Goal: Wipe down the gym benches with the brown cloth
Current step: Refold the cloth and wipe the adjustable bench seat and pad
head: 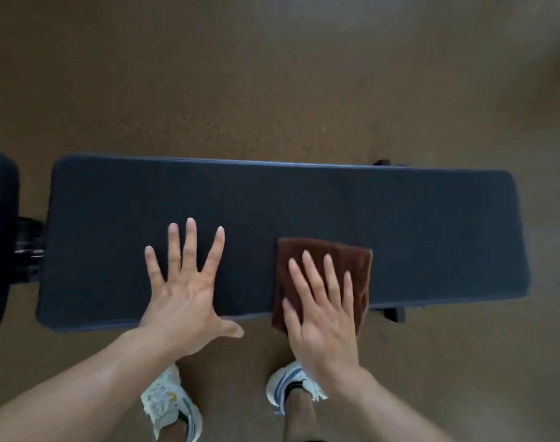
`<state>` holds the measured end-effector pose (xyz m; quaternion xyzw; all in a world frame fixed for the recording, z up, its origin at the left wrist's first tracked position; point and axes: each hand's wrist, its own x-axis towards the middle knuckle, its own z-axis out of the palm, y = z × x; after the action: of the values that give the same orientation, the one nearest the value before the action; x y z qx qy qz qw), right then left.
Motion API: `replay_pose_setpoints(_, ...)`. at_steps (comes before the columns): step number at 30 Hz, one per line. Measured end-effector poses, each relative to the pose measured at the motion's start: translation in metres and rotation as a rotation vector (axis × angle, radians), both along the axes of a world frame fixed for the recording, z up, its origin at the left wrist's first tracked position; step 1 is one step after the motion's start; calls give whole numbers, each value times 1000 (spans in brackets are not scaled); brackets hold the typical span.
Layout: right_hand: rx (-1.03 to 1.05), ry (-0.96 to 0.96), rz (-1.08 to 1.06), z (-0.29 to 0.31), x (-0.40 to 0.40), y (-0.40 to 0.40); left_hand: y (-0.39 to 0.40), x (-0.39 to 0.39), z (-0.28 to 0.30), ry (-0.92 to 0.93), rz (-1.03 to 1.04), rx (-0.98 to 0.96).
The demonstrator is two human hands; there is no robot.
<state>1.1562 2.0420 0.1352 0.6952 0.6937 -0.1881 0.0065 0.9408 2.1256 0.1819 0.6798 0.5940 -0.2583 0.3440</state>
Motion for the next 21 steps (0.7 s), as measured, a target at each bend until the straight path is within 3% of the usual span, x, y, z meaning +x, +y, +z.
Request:
replay_pose_setpoints(3, -64, -6, 9, 0, 26, 1, 20, 50, 2, -34, 36, -68)
replay_pose_setpoints(10, -97, 37, 55, -4, 38, 192, 31, 82, 0, 47, 177, -159)
replay_pose_setpoints(12, -86, 43, 109, -4, 39, 212, 32, 85, 0, 78, 170, -163)
replay_pose_setpoints(14, -34, 49, 141, -4, 46, 179, 33, 87, 4, 83, 189, -181)
replay_pose_setpoints(19, -13, 26, 244, 3, 76, 1, 33, 87, 4, 93, 186, -192)
replay_pose_setpoints(21, -17, 18, 317, -3, 87, -11, 35, 87, 4, 102, 183, -182)
